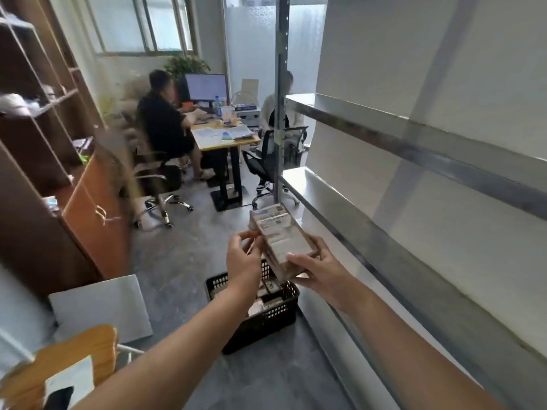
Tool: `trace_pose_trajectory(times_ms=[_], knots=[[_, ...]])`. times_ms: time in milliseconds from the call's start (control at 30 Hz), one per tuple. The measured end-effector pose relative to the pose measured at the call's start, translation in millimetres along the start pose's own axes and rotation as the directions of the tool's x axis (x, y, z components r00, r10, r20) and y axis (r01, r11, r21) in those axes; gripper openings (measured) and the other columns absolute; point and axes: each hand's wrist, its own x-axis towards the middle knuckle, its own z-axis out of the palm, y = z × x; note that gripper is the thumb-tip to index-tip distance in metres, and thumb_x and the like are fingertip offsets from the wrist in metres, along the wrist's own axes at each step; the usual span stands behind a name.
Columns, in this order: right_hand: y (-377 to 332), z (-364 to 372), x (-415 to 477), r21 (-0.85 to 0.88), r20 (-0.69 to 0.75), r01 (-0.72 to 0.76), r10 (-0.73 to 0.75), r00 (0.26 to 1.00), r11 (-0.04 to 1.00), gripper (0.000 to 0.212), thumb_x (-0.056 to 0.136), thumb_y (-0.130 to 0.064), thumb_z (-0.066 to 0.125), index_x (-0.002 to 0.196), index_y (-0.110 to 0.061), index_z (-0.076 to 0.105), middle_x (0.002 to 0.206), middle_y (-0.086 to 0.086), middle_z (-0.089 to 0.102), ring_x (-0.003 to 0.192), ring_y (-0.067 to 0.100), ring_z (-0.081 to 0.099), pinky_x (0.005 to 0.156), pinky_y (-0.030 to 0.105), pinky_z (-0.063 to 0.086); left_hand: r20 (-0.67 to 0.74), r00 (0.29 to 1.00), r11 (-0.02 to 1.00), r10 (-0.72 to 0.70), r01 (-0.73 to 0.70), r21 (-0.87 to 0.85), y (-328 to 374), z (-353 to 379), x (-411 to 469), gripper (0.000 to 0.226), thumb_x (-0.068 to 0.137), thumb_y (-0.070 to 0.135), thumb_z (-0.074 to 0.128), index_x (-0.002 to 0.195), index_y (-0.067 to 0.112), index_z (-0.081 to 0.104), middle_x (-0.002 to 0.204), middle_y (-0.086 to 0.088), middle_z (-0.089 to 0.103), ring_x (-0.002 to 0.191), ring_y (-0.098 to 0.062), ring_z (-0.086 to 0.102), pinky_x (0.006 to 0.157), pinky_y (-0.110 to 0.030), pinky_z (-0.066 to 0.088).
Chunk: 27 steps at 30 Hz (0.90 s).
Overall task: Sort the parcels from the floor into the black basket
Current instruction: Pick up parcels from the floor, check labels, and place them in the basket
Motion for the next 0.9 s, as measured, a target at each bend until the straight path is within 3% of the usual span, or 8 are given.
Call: trace_pose_trajectory(times_ms=[67,133,233,300,367,500,667,900], knots=[[-6.8,-9.0,19.5,-0.055,0.015,0.01,-0.009,1.0,0.998,0.045,0.085,-0.026,0.074,0.125,-0.039,0.058,0.129,0.011,0.062,0.116,0.027,0.063,0.093,0.055,0.053,0.014,0.999,1.0,0.028,-0.028,0.006,1.7,2.7,8.9,0.023,0.099,0.01,0.055,0.121,0.012,0.059,0.116,-0.001,0.068,0.11,-0.012,0.065,0.092,-0.03,0.056],[-14.4,-16.5,33.1,-0.157,0.036,0.034,-0.028,0.999,0.987,0.032,0.096,-0.032,0.06,0.126,-0.042,0.06,0.126,-0.003,0.063,0.119,0.017,0.06,0.1,0.053,0.048,0.027,0.999,0.999,0.033,-0.033,-0.032,4.1,7.1,17.2,0.03,0.1,0.006,0.052,0.127,0.014,0.061,0.116,0.003,0.07,0.106,-0.006,0.067,0.09,-0.028,0.057],[-22.2,-25.7,49.6,-0.319,-0.029,0.084,-0.098,0.995,0.944,0.031,0.102,-0.025,0.049,0.131,-0.024,0.059,0.118,-0.015,0.062,0.113,0.001,0.056,0.103,0.026,0.044,0.021,0.999,0.999,0.025,-0.025,-0.034,2.0,17.0,27.7,0.03,0.1,0.013,0.053,0.128,0.015,0.063,0.117,0.002,0.071,0.105,-0.008,0.068,0.086,-0.026,0.058],[-23.9,-33.5,60.4,-0.307,-0.1,0.069,-0.104,0.989,0.949,0.027,0.101,-0.027,0.049,0.121,-0.024,0.065,0.116,-0.009,0.067,0.116,0.011,0.058,0.104,0.032,0.045,0.011,1.0,0.999,0.017,-0.016,-0.036,-2.8,24.3,35.0,0.03,0.1,0.013,0.052,0.128,0.014,0.064,0.119,-0.001,0.07,0.107,-0.01,0.067,0.084,-0.023,0.057],[-24.9,-40.2,70.6,-0.287,-0.145,0.078,-0.124,0.982,0.955,0.024,0.1,-0.023,0.048,0.114,-0.025,0.068,0.111,-0.003,0.071,0.112,0.017,0.063,0.1,0.039,0.05,0.021,1.0,0.999,0.009,-0.009,-0.031,-8.3,28.4,40.8,0.03,0.1,0.015,0.053,0.128,0.015,0.064,0.121,0.0,0.07,0.114,-0.014,0.065,0.094,-0.029,0.055],[-26.7,-40.5,88.4,-0.299,-0.129,0.065,-0.108,0.986,0.952,0.028,0.102,-0.024,0.045,0.122,-0.021,0.064,0.111,0.003,0.07,0.105,0.019,0.066,0.092,0.038,0.056,0.066,0.998,1.0,-0.021,0.021,0.005,-17.5,28.9,45.1,0.028,0.101,0.021,0.05,0.123,0.024,0.067,0.122,0.006,0.07,0.122,-0.013,0.059,0.108,-0.039,0.045],[-19.3,-30.6,124.6,-0.317,-0.106,-0.004,-0.031,0.994,0.948,0.031,0.103,-0.025,0.044,0.119,-0.02,0.07,0.11,0.006,0.073,0.106,0.023,0.066,0.095,0.041,0.054,-0.008,1.0,0.997,-0.024,0.024,0.072,-24.6,14.9,62.5,0.021,0.102,0.029,0.05,0.109,0.039,0.068,0.116,0.008,0.072,0.116,-0.013,0.063,0.105,-0.041,0.048],[-3.5,2.4,172.2,-0.304,-0.091,-0.032,0.004,0.996,0.952,0.028,0.104,-0.02,0.044,0.105,-0.03,0.069,0.111,0.002,0.073,0.106,0.021,0.067,0.089,0.035,0.055,-0.055,0.996,0.998,-0.068,0.069,0.005,-40.6,-16.3,116.5,0.034,0.1,0.014,0.054,0.133,0.011,0.059,0.124,-0.002,0.067,0.115,-0.015,0.063,0.098,-0.03,0.053]])
